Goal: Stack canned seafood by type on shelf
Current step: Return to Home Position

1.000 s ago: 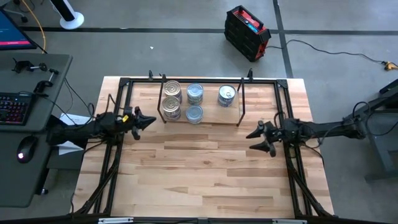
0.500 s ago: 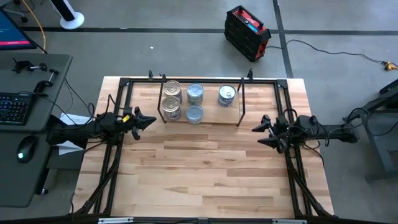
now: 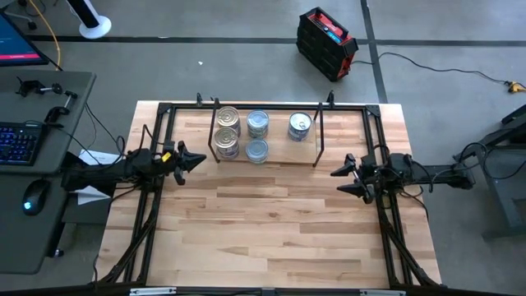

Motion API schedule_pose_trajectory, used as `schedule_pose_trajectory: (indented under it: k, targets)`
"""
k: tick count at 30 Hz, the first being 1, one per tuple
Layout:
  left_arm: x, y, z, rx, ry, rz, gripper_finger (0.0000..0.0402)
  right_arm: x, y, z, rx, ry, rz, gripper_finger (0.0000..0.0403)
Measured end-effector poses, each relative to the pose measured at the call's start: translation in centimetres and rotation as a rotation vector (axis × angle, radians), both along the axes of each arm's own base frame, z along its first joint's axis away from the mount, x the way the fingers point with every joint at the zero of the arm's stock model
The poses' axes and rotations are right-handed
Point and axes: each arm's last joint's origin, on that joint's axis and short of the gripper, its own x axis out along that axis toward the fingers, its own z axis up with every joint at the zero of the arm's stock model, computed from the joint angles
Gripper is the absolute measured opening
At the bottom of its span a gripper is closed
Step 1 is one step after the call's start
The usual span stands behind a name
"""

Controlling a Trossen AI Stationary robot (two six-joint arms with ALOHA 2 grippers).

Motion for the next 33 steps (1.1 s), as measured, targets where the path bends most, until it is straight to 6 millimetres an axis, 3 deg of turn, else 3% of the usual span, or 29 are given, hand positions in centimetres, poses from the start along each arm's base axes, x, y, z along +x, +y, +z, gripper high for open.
schedule_pose_trajectory:
  k: [12,33]
  targets:
    - [0.07,-0.95,-0.01,0.000,0.001,-0.100,0.0001,0.10,-0.01,-0.41,-0.002,0.045,-0.004,0.0268]
    - [0.09,-0.94,-0.06,0.000,0.006,-0.098,0.0001,0.11,-0.01,-0.42,-0.002,0.045,-0.004,0.0268]
